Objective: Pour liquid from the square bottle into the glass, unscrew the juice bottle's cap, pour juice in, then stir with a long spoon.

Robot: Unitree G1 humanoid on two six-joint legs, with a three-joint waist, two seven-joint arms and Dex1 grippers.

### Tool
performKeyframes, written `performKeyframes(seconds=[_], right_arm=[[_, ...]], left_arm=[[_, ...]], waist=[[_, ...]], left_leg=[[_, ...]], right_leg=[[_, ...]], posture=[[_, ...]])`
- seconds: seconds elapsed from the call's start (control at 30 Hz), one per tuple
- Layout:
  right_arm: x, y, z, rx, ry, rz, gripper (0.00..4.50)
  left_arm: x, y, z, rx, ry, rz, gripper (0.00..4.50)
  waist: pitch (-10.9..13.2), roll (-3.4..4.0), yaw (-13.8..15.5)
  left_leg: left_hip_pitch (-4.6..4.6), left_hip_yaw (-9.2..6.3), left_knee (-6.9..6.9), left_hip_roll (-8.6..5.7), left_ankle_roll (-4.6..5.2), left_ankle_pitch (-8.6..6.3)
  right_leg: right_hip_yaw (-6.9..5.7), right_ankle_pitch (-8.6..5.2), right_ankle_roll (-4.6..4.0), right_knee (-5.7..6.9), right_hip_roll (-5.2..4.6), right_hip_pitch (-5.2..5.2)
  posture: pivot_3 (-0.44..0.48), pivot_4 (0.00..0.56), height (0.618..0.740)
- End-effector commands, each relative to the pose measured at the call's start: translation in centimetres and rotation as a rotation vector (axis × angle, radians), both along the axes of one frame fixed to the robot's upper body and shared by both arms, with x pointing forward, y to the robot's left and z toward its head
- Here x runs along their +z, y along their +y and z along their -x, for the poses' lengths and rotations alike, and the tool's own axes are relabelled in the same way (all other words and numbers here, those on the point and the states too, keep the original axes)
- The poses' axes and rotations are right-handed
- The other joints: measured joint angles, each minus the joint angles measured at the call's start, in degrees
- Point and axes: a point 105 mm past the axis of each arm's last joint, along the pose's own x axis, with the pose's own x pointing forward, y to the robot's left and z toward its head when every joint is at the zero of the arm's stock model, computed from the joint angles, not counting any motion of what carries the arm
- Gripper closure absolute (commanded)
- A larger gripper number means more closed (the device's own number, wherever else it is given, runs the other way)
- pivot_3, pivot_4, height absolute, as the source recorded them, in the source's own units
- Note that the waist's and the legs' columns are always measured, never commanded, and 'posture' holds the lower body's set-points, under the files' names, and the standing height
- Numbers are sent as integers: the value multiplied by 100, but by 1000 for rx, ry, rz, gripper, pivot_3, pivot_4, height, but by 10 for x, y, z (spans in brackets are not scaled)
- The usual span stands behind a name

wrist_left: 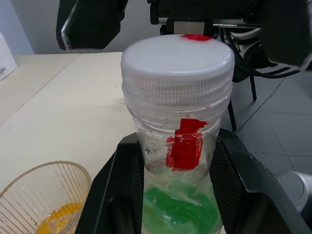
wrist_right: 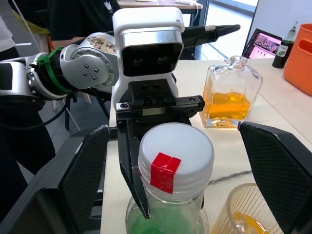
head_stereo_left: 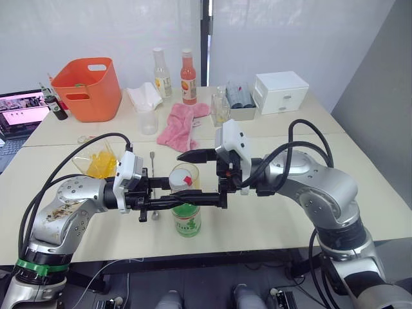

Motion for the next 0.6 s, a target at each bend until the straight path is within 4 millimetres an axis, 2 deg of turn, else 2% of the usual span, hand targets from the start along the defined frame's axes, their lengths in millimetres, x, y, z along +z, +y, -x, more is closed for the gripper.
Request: performKeyframes(seconds=[0.03, 0.23, 0.47, 0.6], right_arm=[[10, 3, 3, 17, -38, -15, 881], [10, 3, 2, 16, -31, -15, 2817], [10, 4, 5, 60, -27, -5, 2830], [8, 3, 16, 317, -36, 38, 2830]], left_arm=[[-3, -1, -2, 19, -10, -16, 3100], [-6, 0, 0, 23, -3, -16, 3100], [-6, 0, 0, 25, -2, -16, 3100], [-7, 1, 0, 19, -6, -23, 3100]], waist=[[0, 0, -2], [0, 0, -2], [0, 0, -4], [0, 0, -8]], left_leg=[[0, 0, 0, 0, 0, 0], [0, 0, 0, 0, 0, 0], [4, 0, 0, 0, 0, 0], [8, 0, 0, 1, 0, 0]], right_leg=[[0, 0, -1, 0, 0, 0], [0, 0, 0, 0, 0, 0], [0, 0, 1, 0, 0, 2], [0, 0, 0, 0, 1, 5]], posture=[[0, 150, 739], [0, 150, 739], [0, 150, 739], [0, 150, 739]])
